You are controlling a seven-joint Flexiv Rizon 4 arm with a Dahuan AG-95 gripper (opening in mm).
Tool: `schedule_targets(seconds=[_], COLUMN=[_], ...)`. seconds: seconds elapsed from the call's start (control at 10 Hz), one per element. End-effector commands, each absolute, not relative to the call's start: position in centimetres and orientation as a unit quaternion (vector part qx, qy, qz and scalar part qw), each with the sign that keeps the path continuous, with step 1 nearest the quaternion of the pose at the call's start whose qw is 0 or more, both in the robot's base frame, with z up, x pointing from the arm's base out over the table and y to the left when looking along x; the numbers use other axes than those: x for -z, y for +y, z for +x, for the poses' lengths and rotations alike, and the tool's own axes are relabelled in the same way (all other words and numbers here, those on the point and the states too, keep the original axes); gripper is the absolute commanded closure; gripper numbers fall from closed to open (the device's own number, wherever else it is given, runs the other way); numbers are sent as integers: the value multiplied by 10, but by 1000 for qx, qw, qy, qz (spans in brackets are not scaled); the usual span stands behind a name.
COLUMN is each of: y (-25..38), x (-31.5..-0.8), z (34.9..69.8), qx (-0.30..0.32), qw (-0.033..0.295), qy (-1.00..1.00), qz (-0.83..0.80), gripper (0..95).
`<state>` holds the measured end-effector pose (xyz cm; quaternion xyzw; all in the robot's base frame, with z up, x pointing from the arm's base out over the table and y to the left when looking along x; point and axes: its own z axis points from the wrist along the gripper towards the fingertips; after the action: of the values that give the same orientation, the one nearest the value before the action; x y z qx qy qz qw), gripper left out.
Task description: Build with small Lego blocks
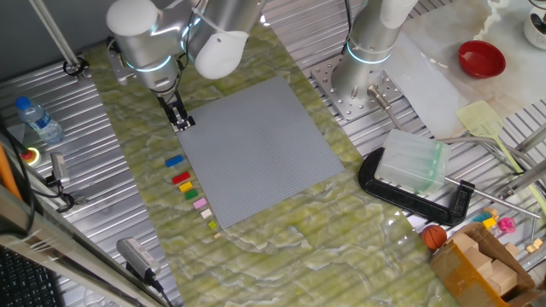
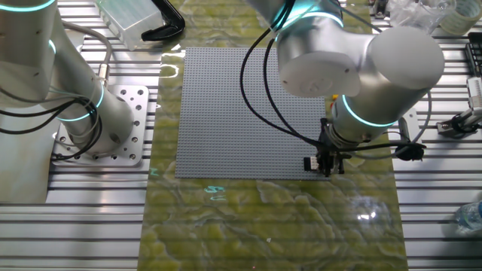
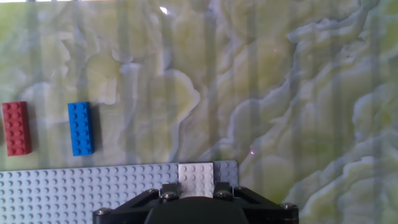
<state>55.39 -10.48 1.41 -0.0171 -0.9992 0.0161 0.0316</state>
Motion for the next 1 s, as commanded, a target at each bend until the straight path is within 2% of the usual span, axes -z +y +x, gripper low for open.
schedule_targets(seconds=[0.1, 1.0], y=[-104, -109], x=[-8, -7], z=[553, 559], qx=[-15, -4], qw=[37, 44], qy=[-999, -999], qz=[-15, -26], gripper=[950, 950])
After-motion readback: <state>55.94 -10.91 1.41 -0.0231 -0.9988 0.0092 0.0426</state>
